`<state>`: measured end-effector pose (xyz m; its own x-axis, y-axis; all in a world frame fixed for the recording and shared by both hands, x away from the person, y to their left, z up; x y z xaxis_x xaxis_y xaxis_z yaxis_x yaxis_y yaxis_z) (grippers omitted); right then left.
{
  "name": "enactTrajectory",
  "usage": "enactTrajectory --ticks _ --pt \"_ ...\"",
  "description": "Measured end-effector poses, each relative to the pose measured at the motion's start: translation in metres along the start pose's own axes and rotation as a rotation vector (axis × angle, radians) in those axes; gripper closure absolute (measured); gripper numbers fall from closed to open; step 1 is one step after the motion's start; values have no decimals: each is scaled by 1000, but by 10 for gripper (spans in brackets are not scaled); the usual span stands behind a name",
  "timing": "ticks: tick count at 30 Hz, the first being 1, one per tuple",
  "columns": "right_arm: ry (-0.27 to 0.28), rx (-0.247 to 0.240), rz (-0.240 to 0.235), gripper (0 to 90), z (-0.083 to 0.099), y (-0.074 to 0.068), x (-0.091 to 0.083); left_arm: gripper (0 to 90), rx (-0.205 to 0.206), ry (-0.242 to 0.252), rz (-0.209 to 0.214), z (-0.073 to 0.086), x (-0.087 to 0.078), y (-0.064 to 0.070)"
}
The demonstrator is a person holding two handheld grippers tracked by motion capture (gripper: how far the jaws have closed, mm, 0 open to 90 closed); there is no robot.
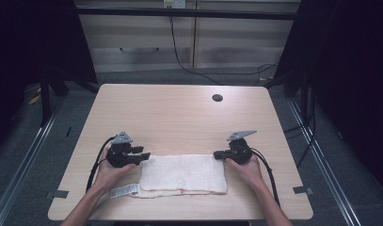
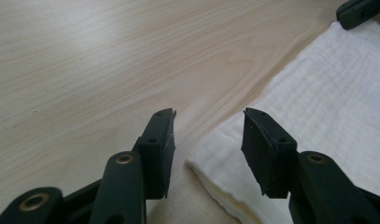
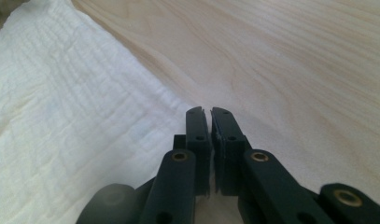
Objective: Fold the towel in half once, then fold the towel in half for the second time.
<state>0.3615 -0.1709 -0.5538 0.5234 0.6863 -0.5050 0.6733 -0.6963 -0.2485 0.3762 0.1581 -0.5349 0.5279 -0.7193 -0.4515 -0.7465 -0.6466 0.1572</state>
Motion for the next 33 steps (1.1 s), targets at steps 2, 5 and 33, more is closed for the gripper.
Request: enactTrajectory --ticks 2,5,33 --pt "1 2 -2 862 0 1 0 525 1 -17 1 2 4 3" --pt "1 1 1 863 0 1 0 521 20 -30 -2 4 5 6" --pt "111 32 13 874 -17 4 -16 854 -5 -27 41 4 10 0"
Point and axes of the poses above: each handheld gripper's, and its own axes: x roughly forward along the jaws, z roughly out of its underside, y roughly to its right, the point moved 7 cm from there along x, roughly forward along the jaws, and after that the axes turned 13 degrees about y, right-handed, at the moved point
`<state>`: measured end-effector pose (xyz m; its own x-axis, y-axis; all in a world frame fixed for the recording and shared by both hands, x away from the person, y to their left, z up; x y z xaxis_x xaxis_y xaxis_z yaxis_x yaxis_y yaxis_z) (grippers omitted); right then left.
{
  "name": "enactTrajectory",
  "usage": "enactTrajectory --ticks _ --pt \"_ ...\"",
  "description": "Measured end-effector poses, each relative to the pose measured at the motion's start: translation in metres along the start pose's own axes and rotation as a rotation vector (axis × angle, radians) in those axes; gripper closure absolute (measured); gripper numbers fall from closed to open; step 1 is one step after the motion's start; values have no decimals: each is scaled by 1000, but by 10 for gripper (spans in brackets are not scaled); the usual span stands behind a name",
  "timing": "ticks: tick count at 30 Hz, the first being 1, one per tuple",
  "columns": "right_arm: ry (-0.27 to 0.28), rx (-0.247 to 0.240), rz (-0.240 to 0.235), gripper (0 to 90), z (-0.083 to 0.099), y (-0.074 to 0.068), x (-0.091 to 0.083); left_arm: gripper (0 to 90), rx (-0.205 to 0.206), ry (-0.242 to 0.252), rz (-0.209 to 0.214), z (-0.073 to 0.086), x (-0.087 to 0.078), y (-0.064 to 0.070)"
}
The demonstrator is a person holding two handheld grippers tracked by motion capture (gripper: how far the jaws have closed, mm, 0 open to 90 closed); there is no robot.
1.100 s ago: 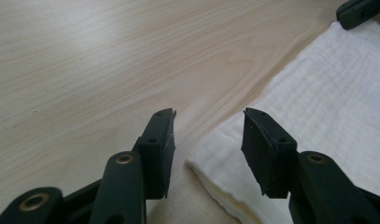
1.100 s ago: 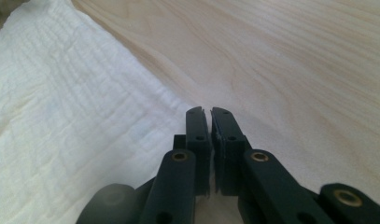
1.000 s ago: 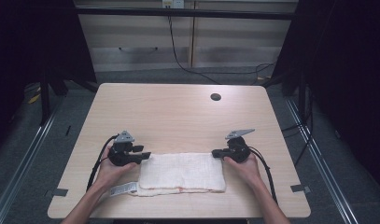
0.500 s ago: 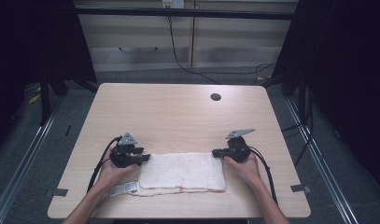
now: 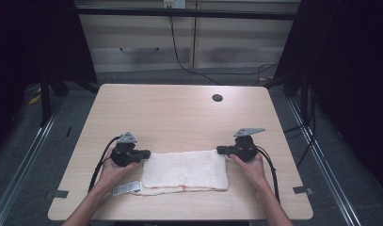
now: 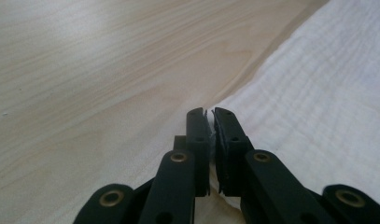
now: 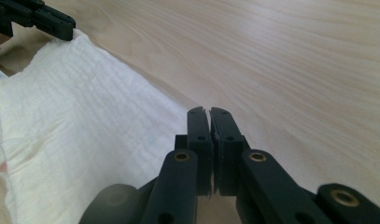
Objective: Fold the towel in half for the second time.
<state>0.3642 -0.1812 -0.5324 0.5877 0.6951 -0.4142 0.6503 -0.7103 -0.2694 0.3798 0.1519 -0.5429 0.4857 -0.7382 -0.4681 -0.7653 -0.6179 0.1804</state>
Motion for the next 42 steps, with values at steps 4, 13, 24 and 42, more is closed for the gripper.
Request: enactTrajectory --ticks 4,13,24,42 --pt "18 -21 -8 874 -7 -2 -2 857 6 15 1 -10 0 -1" --pt "70 -13 0 875 -26 2 -6 859 -68 118 39 -32 5 -6" --pt "135 -56 -54 874 -31 -14 -16 859 -49 88 4 -27 3 -11" --pt "122 -115 -67 875 -47 -21 -15 861 -48 145 -26 -44 -5 -15"
Point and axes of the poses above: each handheld gripper's, and its own axes: x roughly forward along the jaws, z roughly out of its underside, y roughly to its right, the point moved 7 cm from there along x, roughly forward along the jaws, and after that the axes turned 13 degrees about y, right-handed, at the moved point
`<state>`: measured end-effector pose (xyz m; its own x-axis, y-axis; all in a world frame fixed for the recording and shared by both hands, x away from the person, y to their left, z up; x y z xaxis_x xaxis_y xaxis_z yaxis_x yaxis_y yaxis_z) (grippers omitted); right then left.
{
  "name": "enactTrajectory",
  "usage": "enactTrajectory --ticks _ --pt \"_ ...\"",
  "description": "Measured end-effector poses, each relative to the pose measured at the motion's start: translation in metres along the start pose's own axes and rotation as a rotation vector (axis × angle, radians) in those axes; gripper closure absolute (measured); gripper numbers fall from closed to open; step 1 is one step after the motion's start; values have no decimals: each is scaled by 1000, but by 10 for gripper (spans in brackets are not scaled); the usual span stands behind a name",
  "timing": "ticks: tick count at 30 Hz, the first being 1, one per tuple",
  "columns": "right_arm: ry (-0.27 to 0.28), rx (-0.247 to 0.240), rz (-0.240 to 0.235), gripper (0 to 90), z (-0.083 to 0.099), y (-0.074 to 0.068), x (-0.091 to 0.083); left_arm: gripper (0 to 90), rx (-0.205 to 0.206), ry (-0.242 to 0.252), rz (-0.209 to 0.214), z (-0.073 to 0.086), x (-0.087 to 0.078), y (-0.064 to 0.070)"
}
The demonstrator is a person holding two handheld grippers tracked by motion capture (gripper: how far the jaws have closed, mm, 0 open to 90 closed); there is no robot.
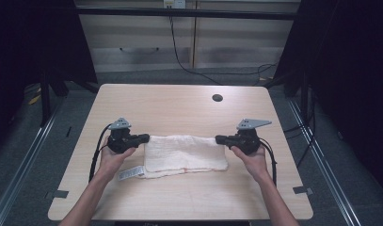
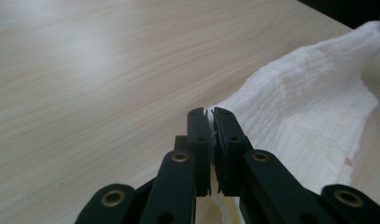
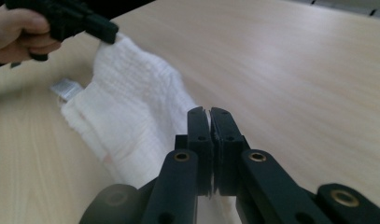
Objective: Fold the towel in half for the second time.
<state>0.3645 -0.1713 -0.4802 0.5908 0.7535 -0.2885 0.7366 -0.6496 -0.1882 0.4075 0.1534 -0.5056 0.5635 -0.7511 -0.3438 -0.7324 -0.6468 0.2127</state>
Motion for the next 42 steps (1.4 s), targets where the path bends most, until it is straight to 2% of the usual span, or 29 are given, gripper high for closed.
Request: enactTrajectory --ticks 5,10,14,20,21,27,29,31,35,39,42 --pt "-38 -5 -37 874 16 -15 -1 861 -17 10 -14 -1 -2 -1" --pt "-86 -10 -78 873 32 -30 -3 861 -13 7 -19 1 -2 1" --pt "-141 -36 -108 872 45 -44 -7 861 -14 6 -23 2 -2 0" --pt "-183 -23 -114 873 61 -48 -12 861 -4 0 -17 4 0 4" --pt "-204 -36 -117 873 65 -50 -11 861 -4 -2 -14 4 0 5" --pt "-269 -21 -133 875 80 -53 -4 861 1 -5 -9 4 1 6" --pt "-270 3 -134 876 82 -51 -1 860 -4 2 -11 3 1 6" --pt "-277 13 -96 878 81 -44 0 860 -1 8 -6 1 0 8" --pt "-284 30 -56 880 79 -35 2 860 9 34 14 -7 -1 17" --pt "-279 19 2 880 76 -24 3 860 38 54 28 -14 -2 24" --pt "-277 31 32 880 75 -15 4 860 55 66 49 -17 0 32"
Point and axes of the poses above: each handheld gripper's, and its own axes: x roughly forward along the jaws, z roughly out of its underside, y roughly to its right, the point moved 7 cm from there along x, roughly forward along the jaws, and after that the axes turned 13 degrees about y, right-handed, at the moved point
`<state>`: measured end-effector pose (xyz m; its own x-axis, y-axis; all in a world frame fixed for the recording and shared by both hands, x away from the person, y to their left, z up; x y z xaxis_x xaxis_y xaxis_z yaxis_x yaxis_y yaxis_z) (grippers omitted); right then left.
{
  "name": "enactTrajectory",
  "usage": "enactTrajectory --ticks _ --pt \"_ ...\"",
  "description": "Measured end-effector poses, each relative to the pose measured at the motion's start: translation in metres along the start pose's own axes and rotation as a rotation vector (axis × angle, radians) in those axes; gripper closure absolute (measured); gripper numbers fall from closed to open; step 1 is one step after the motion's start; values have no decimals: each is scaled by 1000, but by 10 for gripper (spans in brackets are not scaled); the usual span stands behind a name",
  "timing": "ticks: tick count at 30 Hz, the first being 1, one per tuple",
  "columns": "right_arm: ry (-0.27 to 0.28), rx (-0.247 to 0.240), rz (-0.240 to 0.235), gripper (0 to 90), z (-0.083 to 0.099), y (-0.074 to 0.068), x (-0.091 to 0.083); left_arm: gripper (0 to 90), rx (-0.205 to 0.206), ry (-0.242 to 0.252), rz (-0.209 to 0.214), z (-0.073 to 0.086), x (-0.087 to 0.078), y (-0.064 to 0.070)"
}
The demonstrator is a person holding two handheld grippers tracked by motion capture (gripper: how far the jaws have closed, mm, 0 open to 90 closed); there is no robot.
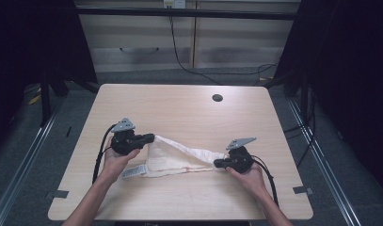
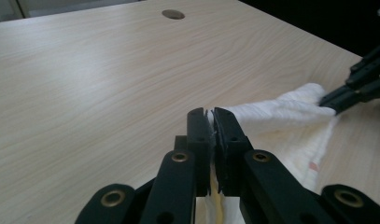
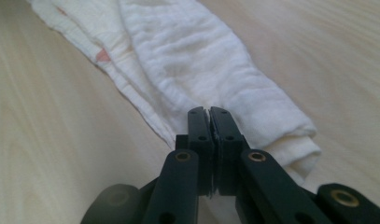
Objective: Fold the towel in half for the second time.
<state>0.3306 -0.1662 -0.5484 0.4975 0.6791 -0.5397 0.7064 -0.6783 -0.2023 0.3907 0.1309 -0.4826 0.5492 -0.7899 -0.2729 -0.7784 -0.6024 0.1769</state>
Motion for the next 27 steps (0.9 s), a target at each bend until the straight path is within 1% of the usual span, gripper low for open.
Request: enactTrajectory --ticks 1,3,4,5,7,9,11,12,14,16,17,18,20,21,22,23,24,25,26,27 --pt "7 -2 18 881 -1 4 0 859 6 0 4 0 0 2" --pt "5 10 30 881 -2 9 0 860 28 -6 19 0 -1 10" --pt "15 19 30 881 -2 11 0 860 38 -9 28 0 -2 14" --pt "11 25 31 881 -2 11 -1 860 51 -12 37 0 -2 18" --pt "11 14 36 881 -2 11 0 859 108 -22 13 1 -4 24" --pt "10 27 31 881 -2 11 0 859 112 -37 33 5 -5 30" --pt "13 41 27 881 -1 12 0 859 130 -60 48 11 -8 35" --pt "10 38 31 881 -2 12 0 859 128 -68 51 14 -10 36" --pt "9 38 34 881 -2 11 0 859 149 -89 56 21 -15 39" --pt "10 23 38 881 -2 11 0 858 150 -107 58 28 -19 40" --pt "9 30 35 881 -1 11 0 858 154 -111 61 30 -20 40" --pt "11 35 33 881 -2 11 0 858 150 -125 66 35 -21 40" --pt "10 33 32 881 -2 11 0 858 148 -143 64 40 -23 40" --pt "10 36 33 881 -2 11 0 858 141 -145 62 43 -24 41" --pt "10 37 34 881 -2 11 0 858 147 -155 68 45 -25 41" --pt "10 34 34 881 -2 11 0 857 139 -162 72 48 -25 42" --pt "9 33 36 880 -2 11 0 857 139 -168 75 51 -25 43" --pt "9 31 40 881 -2 11 0 857 150 -177 83 54 -25 45" --pt "11 32 39 880 -1 11 0 855 169 -201 90 60 -24 46" --pt "13 30 36 880 -1 11 0 855 160 -207 92 63 -23 46"
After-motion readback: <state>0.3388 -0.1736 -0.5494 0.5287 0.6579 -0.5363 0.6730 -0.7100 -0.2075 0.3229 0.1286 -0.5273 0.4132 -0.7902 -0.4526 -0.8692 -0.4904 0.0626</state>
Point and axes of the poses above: each handheld gripper's, and its own axes: x roughly forward along the jaws, z roughly out of its underside, y roughly to its right, the point moved 7 cm from there along x, roughly forward along the jaws, and after that the axes turned 13 degrees about y, right-handed, at the moved point
